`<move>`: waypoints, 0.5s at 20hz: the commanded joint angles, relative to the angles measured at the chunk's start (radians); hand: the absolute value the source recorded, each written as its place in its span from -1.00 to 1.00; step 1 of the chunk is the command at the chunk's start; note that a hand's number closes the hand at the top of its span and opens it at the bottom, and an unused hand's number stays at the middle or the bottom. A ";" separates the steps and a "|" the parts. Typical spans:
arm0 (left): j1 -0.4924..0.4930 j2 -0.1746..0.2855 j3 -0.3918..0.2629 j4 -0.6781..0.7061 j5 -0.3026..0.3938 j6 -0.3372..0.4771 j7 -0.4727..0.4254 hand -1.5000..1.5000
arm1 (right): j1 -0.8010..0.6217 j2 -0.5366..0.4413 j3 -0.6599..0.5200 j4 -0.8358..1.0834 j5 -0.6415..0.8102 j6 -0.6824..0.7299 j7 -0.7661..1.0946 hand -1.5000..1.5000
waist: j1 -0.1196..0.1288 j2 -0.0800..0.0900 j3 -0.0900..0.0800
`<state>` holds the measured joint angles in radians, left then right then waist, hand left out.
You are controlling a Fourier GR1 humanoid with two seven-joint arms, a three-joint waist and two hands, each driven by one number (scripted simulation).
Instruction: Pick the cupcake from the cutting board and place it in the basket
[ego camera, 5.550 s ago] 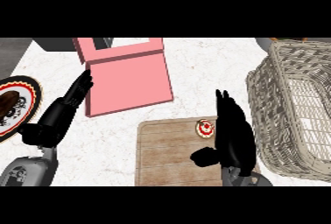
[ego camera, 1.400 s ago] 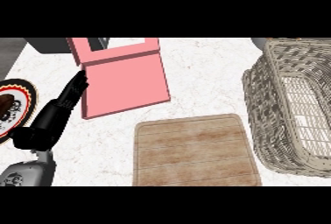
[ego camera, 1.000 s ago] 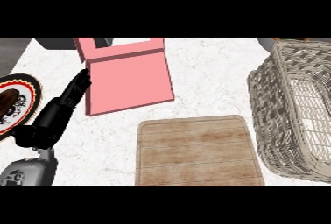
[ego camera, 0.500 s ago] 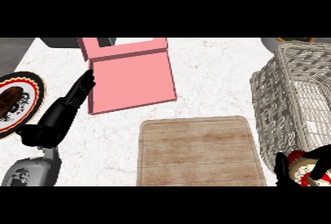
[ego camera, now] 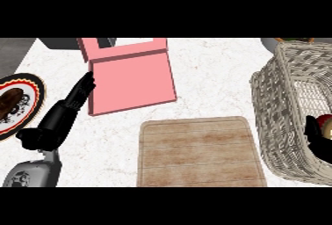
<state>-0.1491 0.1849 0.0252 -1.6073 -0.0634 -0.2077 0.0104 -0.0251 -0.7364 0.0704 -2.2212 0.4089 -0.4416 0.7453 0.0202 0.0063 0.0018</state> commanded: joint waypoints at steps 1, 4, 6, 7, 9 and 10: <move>-0.028 0.007 0.008 0.011 -0.013 0.008 0.013 0.00 | -0.109 -0.022 -0.146 0.224 -0.274 0.059 -0.168 1.00 | -0.002 0.001 0.001; 0.009 0.023 0.033 0.012 0.018 -0.022 -0.012 0.00 | -0.058 -0.023 -0.268 0.331 -0.391 0.131 -0.376 1.00 | -0.020 -0.004 0.000; -0.004 0.010 0.023 -0.011 0.012 -0.009 0.017 0.00 | -0.073 -0.004 -0.279 0.476 -0.374 0.156 -0.525 1.00 | -0.013 -0.003 0.000; 0.032 -0.005 0.011 -0.031 0.003 -0.001 0.005 0.00 | -0.062 -0.013 -0.324 0.473 -0.379 0.176 -0.550 1.00 | -0.018 -0.006 -0.001; -0.019 -0.024 -0.006 -0.004 -0.021 0.016 0.013 0.00 | -0.144 0.035 -0.254 0.587 -0.286 0.150 -0.580 1.00 | -0.012 -0.004 -0.001; -0.049 -0.007 0.028 0.058 -0.008 0.006 0.007 0.00 | -0.115 0.038 -0.303 0.584 -0.321 0.180 -0.622 1.00 | -0.019 -0.005 -0.001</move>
<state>-0.1533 0.1822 0.0391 -1.5998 -0.0650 -0.2097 0.0130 -0.1159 -0.7318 -0.1896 -1.7684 0.0959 -0.2921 0.2660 0.0057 0.0024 0.0012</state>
